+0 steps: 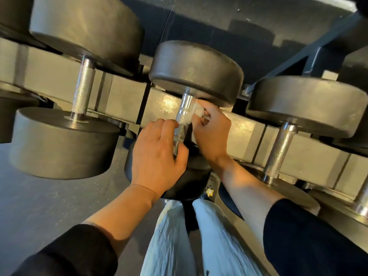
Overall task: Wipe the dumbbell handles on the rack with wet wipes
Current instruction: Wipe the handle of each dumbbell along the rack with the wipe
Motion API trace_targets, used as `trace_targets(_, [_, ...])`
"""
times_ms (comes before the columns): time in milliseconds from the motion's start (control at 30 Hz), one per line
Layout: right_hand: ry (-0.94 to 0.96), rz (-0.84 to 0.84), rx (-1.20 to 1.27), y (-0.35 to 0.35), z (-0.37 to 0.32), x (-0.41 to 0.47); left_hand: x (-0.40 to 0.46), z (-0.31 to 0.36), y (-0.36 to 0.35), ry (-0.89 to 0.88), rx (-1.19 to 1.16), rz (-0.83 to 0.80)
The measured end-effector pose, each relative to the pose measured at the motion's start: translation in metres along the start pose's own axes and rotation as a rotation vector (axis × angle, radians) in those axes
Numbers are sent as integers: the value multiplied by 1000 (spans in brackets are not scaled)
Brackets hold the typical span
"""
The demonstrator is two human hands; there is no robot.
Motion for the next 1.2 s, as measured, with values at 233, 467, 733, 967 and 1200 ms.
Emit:
trace_targets(233, [-91, -73, 217, -4, 11, 0, 0, -1, -1, 8, -17, 8])
trace_targets(467, [-81, -233, 187, -7, 24, -11, 0, -1, -1, 9, -32, 1])
trace_targets(733, [-160, -587, 107, -28, 46, -36, 2, -1, -2, 5, -37, -16])
trace_targets(967, [141, -62, 47, 13, -7, -8, 2, 0, 0, 8, -26, 4])
trace_targets(1200, [189, -107, -98, -8, 1, -12, 1, -2, -1, 16, -50, -3])
Point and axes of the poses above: each hand's wrist, its own x-axis towards the middle knuckle, its own y-axis out of the back of the hand, z = x × y, the point moved 9 cm from there along x, towards the middle knuckle, and after that the axes turned 15 degrees about -y, right-handed, at the moved point
